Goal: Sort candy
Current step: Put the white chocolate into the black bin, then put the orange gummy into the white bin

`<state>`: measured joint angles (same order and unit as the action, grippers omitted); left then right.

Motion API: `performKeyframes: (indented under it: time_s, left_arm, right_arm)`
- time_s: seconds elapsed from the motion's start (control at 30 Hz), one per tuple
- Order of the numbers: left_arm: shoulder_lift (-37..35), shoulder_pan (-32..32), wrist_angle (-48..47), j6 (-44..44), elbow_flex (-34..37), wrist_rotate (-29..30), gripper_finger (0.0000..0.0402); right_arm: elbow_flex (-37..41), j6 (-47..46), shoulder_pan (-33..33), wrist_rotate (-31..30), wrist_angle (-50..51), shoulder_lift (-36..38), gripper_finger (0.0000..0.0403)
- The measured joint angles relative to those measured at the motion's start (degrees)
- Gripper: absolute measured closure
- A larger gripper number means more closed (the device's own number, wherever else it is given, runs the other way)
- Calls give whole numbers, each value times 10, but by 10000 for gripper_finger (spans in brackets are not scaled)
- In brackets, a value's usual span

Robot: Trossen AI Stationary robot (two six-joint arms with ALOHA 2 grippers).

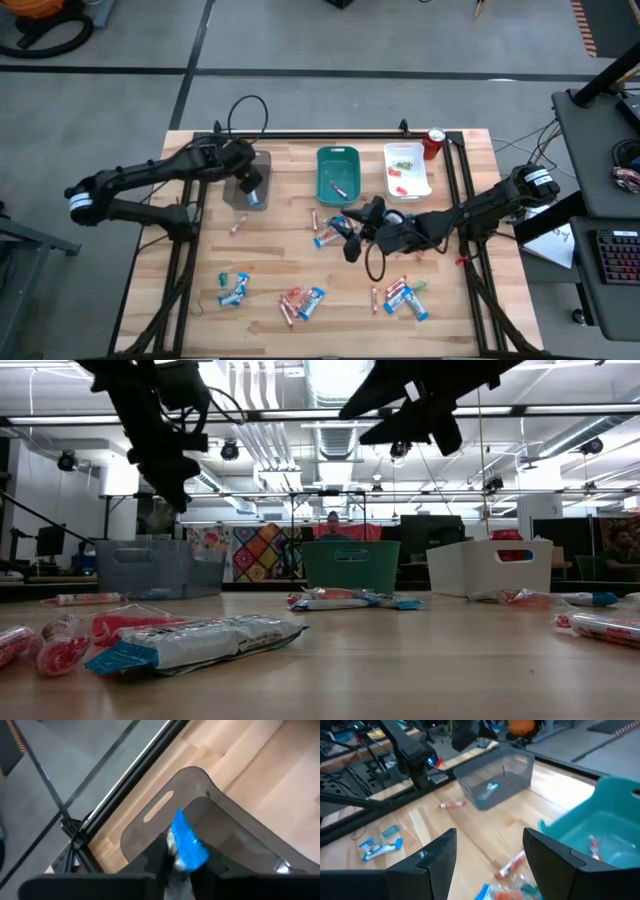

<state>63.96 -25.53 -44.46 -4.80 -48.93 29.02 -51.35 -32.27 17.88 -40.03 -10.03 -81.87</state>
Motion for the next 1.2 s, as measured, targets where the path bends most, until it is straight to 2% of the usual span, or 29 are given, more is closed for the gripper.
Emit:
performKeyframes:
  time_s: [0.13, 0.27, 0.4, 0.57, 0.67, 0.77, 0.83, 1.0, 1.2]
  left_arm:
    - [18, -1, 6, 28, 0, 0, 300]
    - [27, 2, 10, 17, 0, -2, 268]
    - [-1, 39, 61, -17, 21, -61, 256]
    - [-62, 128, 207, -33, 87, -124, 261]
    - [-91, 183, 279, -37, 119, -126, 267]
    - [-112, 227, 342, -36, 141, -126, 273]
    - [-120, 248, 365, -35, 148, -126, 275]
    - [-122, 279, 388, -34, 150, -126, 279]
    - [-109, 282, 395, -15, 141, -125, 279]
  right_arm:
    - [0, -26, 0, 0, 44, 0, 183]
    - [0, -80, 0, 13, 97, 0, 183]
    - [-2, -238, -2, 98, 201, 11, 183]
    - [-40, -404, -10, 220, 411, 8, 184]
    - [-74, -452, -10, 241, 536, 2, 184]
    - [-97, -475, -16, 249, 635, -8, 184]
    - [-99, -478, -22, 266, 667, -18, 184]
    - [-81, -474, -29, 319, 668, -62, 184]
    - [-74, -457, -33, 325, 666, -120, 185]
